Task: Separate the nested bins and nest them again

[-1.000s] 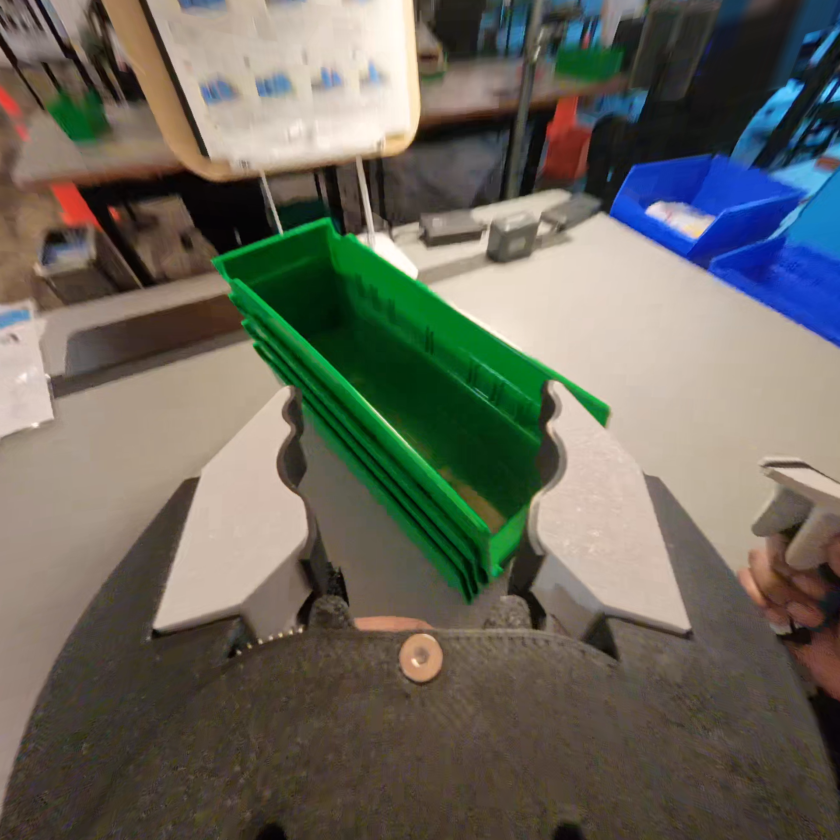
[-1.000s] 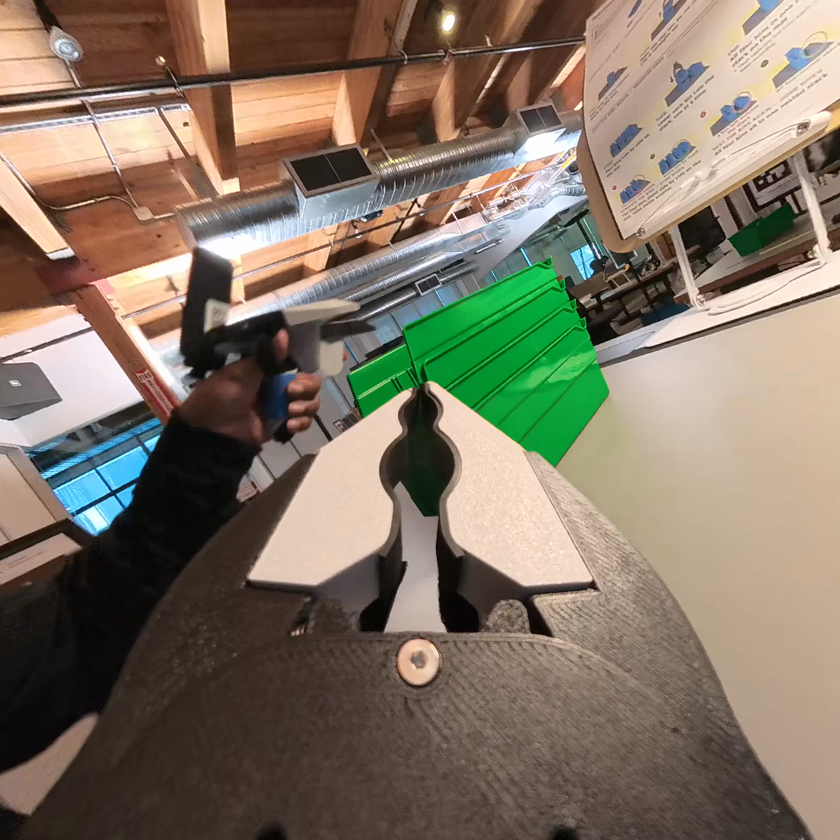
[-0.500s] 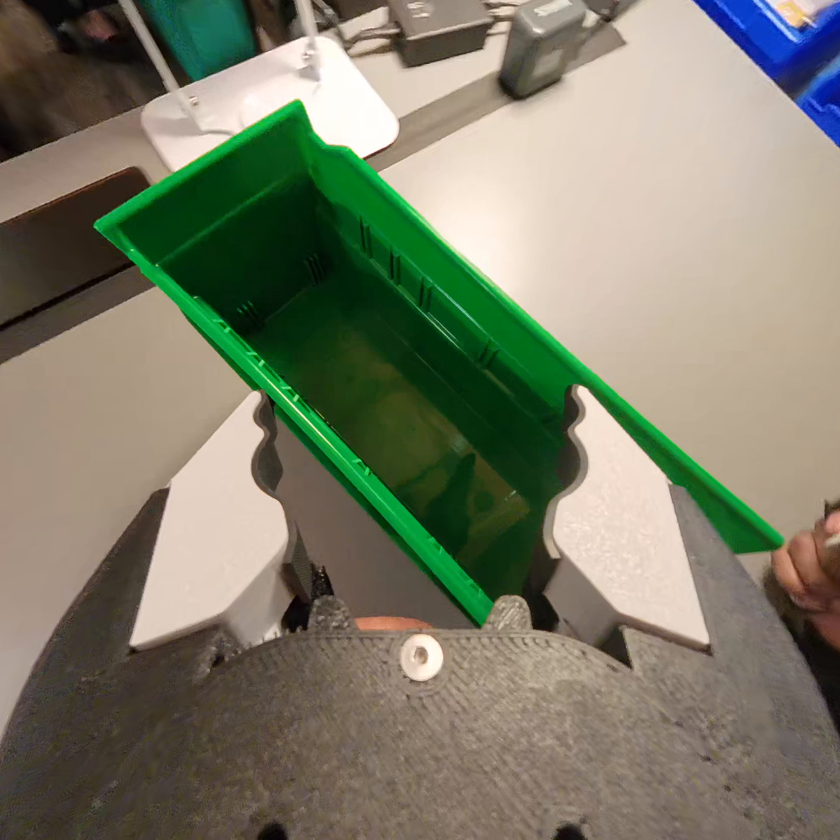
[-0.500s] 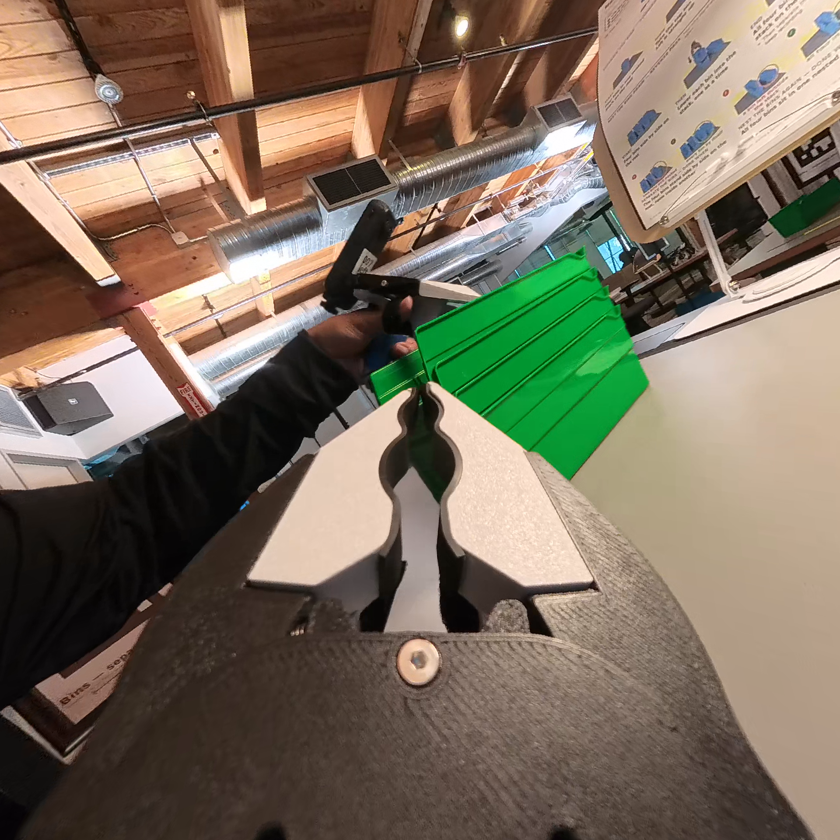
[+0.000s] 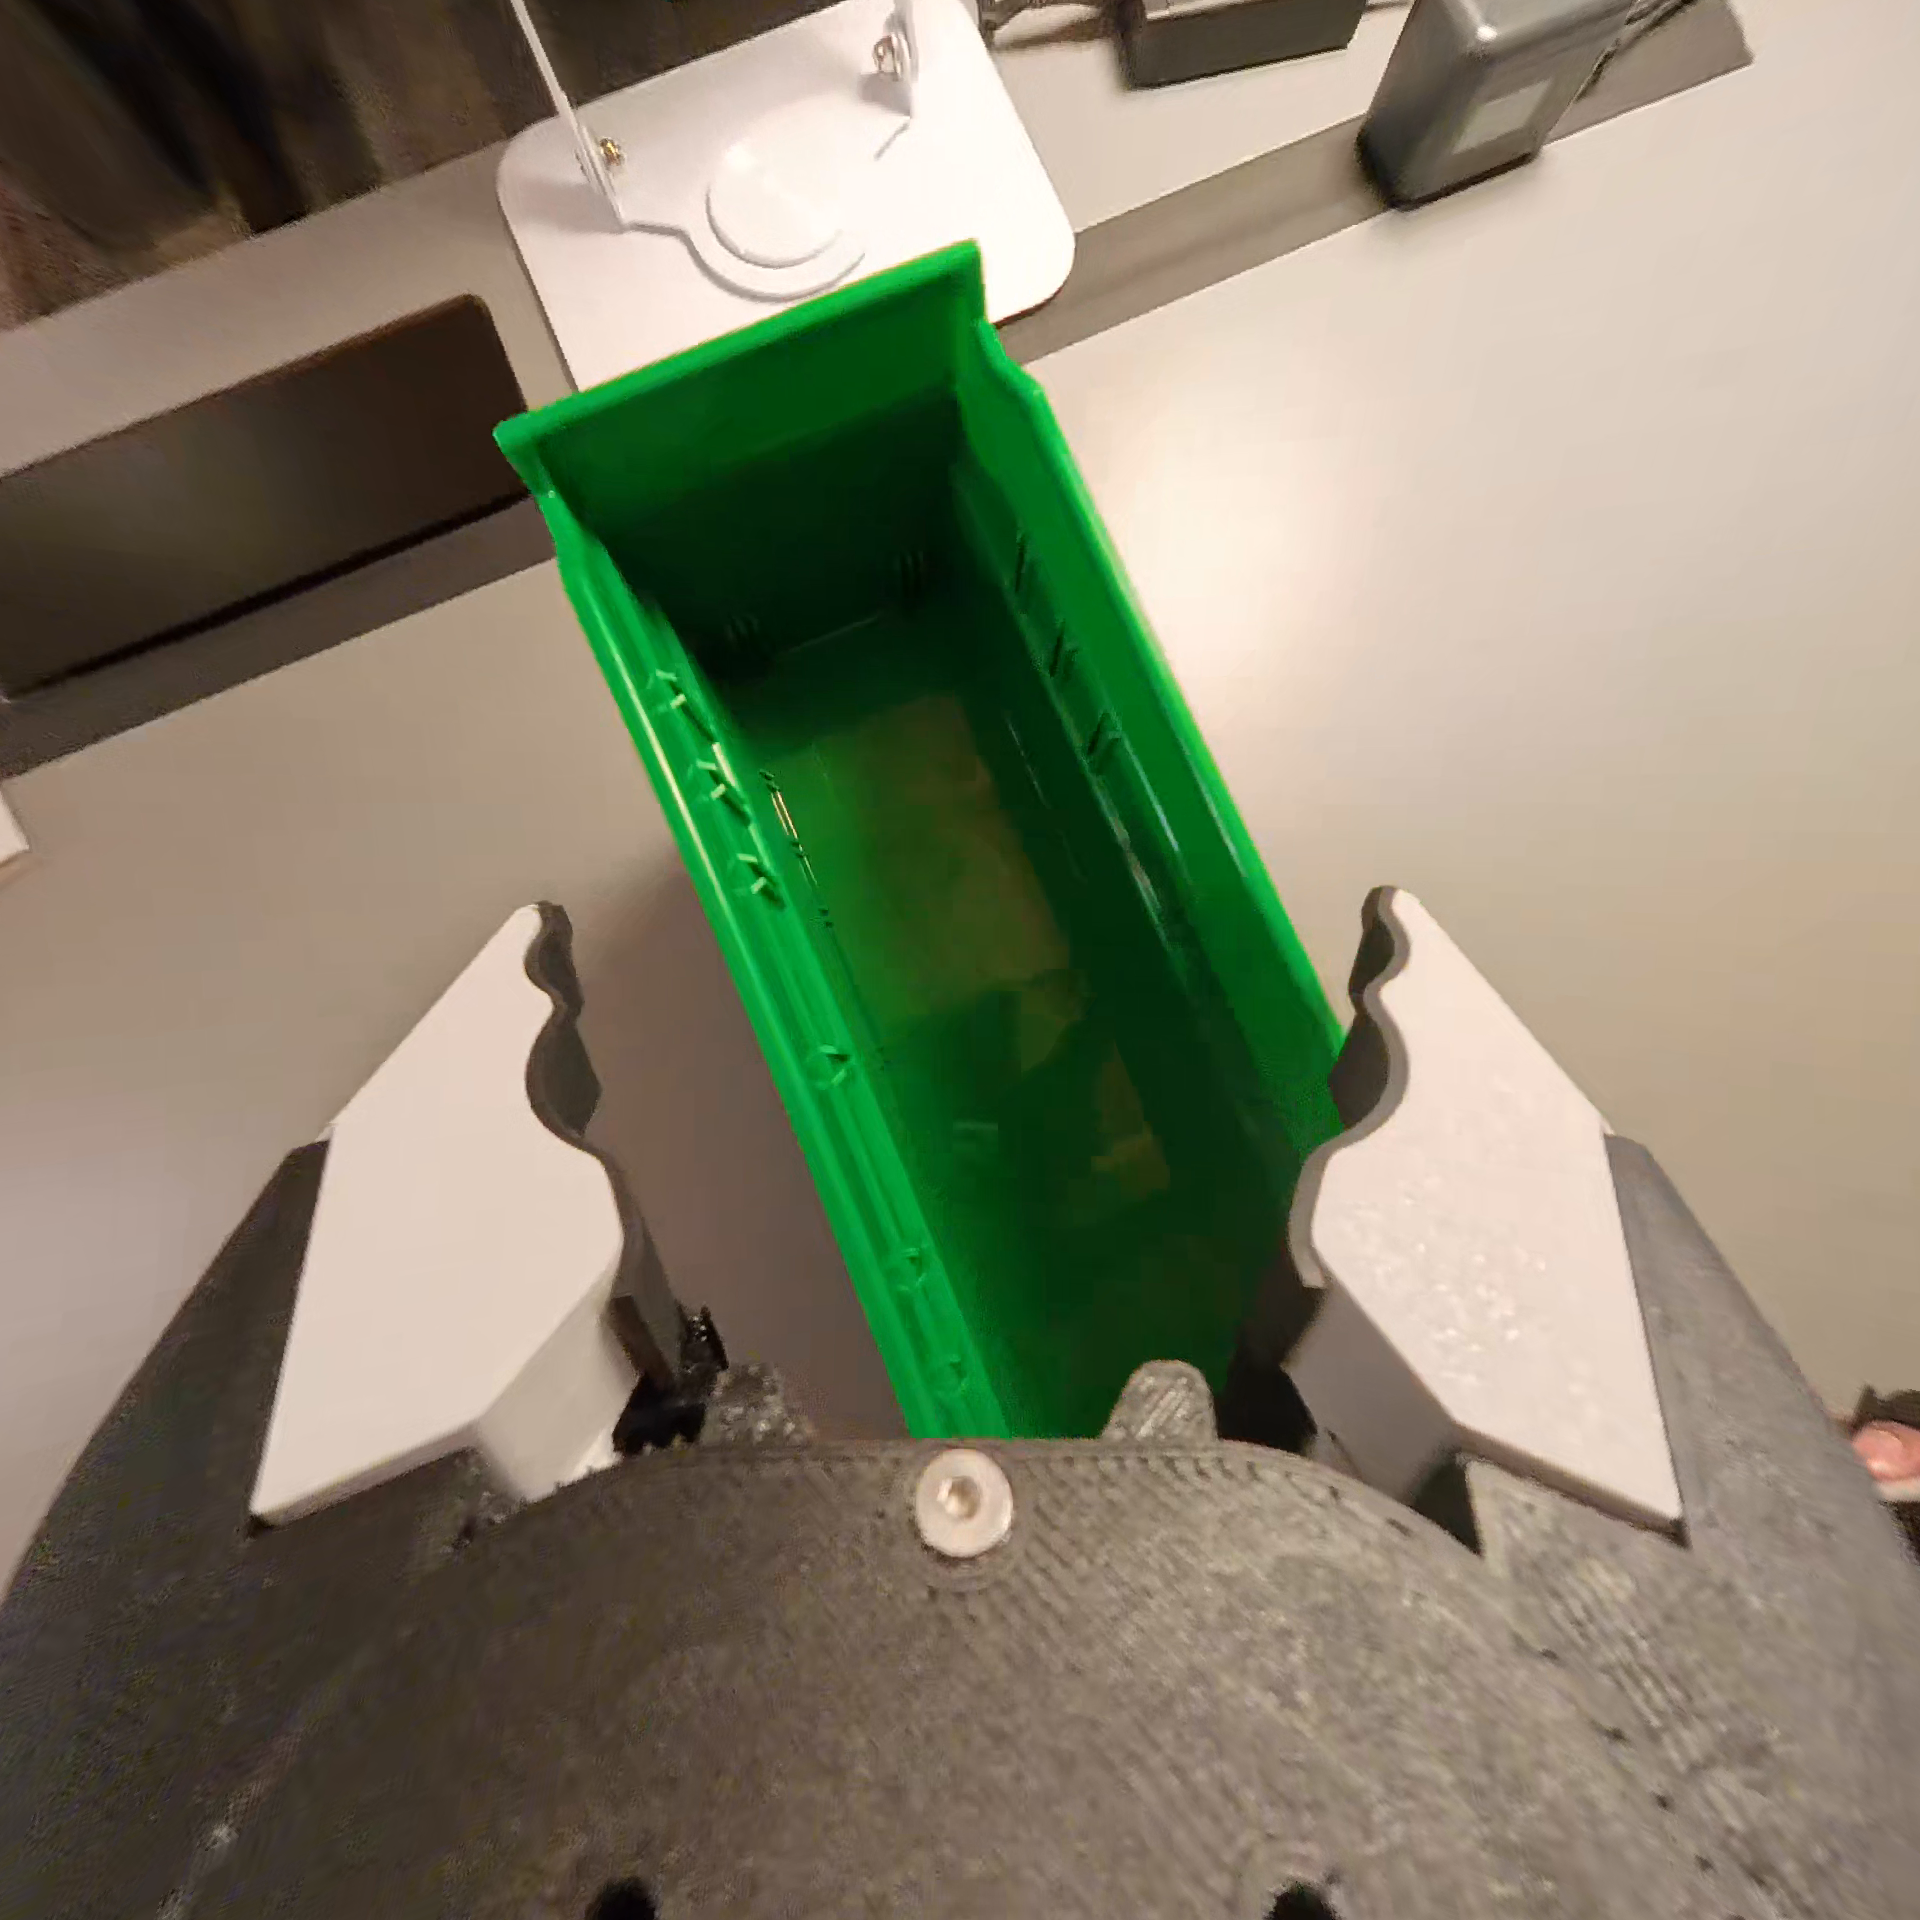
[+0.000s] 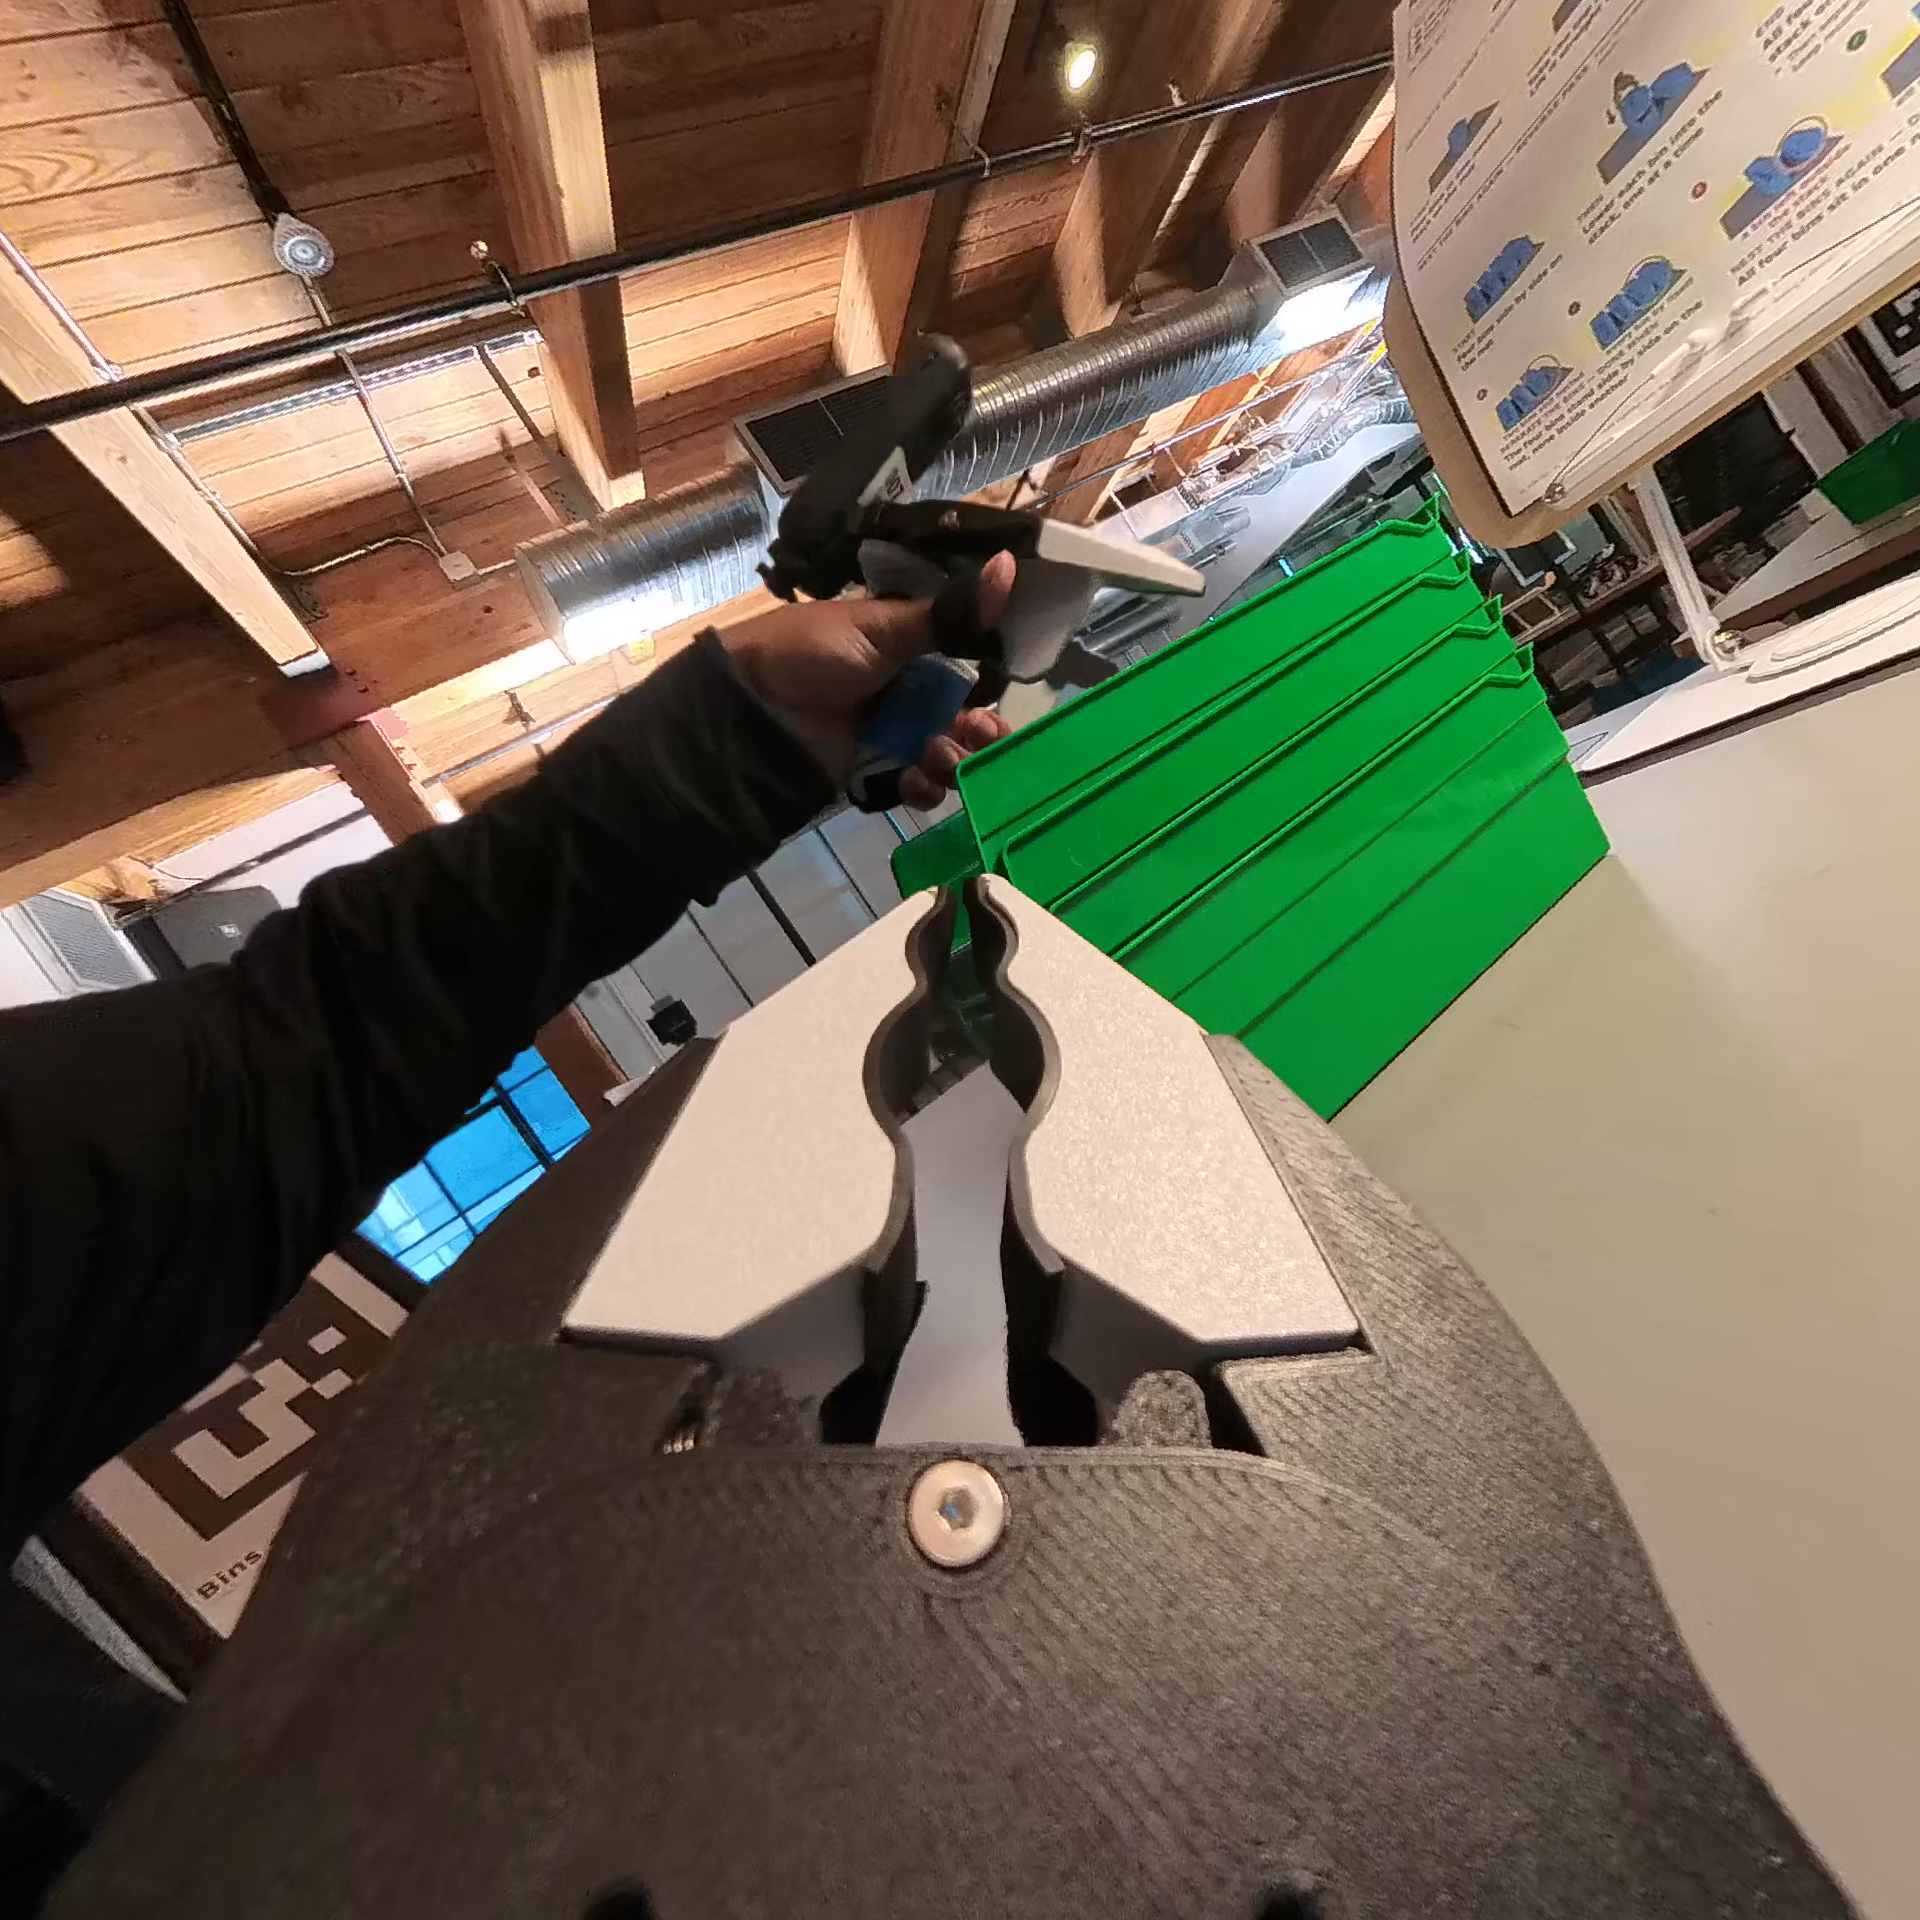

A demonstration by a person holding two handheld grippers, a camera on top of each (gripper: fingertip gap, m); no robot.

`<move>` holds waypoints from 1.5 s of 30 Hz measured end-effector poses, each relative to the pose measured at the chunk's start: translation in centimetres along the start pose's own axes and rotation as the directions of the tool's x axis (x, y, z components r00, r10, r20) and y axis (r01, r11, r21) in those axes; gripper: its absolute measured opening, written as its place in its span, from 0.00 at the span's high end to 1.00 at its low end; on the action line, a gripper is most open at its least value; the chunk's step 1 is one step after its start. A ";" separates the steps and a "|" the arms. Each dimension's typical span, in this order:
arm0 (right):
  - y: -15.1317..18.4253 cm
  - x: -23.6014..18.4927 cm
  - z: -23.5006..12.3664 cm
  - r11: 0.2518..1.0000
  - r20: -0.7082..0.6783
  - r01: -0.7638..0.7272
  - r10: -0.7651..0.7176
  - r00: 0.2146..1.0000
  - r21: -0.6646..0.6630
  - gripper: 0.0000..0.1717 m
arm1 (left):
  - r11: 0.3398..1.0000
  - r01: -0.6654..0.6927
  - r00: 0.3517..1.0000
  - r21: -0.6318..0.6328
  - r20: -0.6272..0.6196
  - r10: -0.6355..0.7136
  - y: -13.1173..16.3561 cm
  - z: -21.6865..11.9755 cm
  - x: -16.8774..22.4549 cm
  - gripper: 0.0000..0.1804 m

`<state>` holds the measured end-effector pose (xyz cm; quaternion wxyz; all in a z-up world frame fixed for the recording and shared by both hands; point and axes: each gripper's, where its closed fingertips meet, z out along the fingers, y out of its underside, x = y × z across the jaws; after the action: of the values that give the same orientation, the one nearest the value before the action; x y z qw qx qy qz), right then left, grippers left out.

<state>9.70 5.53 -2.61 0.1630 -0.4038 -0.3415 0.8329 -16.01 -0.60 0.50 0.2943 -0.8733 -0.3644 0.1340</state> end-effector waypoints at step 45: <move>-1.1 -0.4 -0.9 0.994 0.093 -0.101 0.096 0.991 0.052 0.98 | 0.988 0.032 0.999 -0.154 -0.010 -0.034 1.7 -0.4 1.9 0.41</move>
<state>10.64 6.49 -2.01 0.1177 -0.3774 -0.3043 0.8667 -13.50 -0.34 -0.31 0.2306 -0.8881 -0.3861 0.0950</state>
